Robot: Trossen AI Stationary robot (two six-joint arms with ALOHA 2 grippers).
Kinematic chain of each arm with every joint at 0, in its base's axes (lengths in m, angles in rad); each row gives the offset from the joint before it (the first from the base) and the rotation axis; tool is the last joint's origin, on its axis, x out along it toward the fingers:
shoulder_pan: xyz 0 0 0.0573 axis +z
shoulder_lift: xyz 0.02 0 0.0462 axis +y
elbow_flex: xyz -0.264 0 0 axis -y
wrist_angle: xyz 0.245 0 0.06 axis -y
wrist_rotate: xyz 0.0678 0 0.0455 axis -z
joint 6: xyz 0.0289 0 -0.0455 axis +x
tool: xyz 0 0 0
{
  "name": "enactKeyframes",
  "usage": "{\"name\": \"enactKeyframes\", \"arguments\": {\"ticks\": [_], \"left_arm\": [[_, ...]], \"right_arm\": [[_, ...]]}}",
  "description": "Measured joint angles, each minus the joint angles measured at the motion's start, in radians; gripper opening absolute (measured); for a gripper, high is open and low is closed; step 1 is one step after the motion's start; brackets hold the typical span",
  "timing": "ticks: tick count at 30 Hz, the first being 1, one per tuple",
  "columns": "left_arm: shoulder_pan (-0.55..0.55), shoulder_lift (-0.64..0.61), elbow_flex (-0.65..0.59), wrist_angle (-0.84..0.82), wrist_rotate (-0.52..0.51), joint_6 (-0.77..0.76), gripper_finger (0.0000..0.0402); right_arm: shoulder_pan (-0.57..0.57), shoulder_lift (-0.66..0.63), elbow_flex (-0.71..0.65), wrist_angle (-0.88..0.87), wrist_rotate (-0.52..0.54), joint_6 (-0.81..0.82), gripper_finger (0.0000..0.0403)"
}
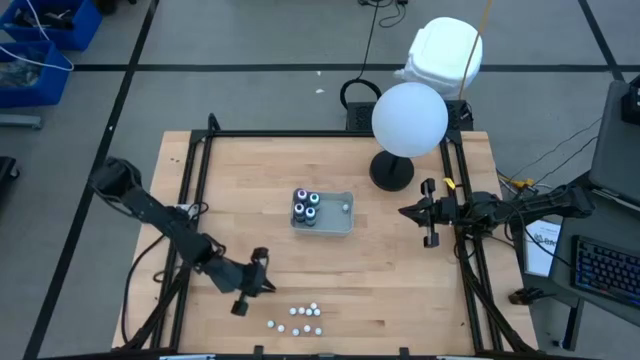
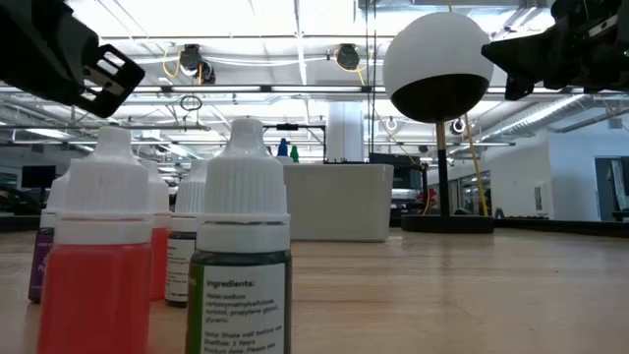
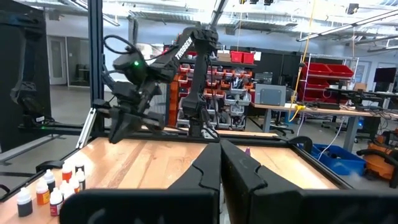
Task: Pick & Place food coloring
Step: Put the small purple food coloring bottle into the gray bin
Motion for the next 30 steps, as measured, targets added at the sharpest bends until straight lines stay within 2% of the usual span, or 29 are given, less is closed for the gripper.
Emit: {"name": "enactKeyframes", "arguments": {"ticks": [9, 23, 30], "left_arm": [[-0.018, 0.075, 0.115, -0.021, -0.015, -0.017, 0.0072], [-0.014, 0.275, 0.211, -0.022, 0.056, -0.048, 0.0204], [0.011, 0.329, 0.252, -0.024, 0.079, -0.043, 0.0229]], "right_arm": [[0.0, 0.001, 0.0, -0.001, 0.0, 0.0, 0.0], [0.0, 0.001, 0.0, 0.003, 0.0, 0.0, 0.0], [0.0, 0.0, 0.0, 0.003, 0.0, 0.0, 0.0]]}}
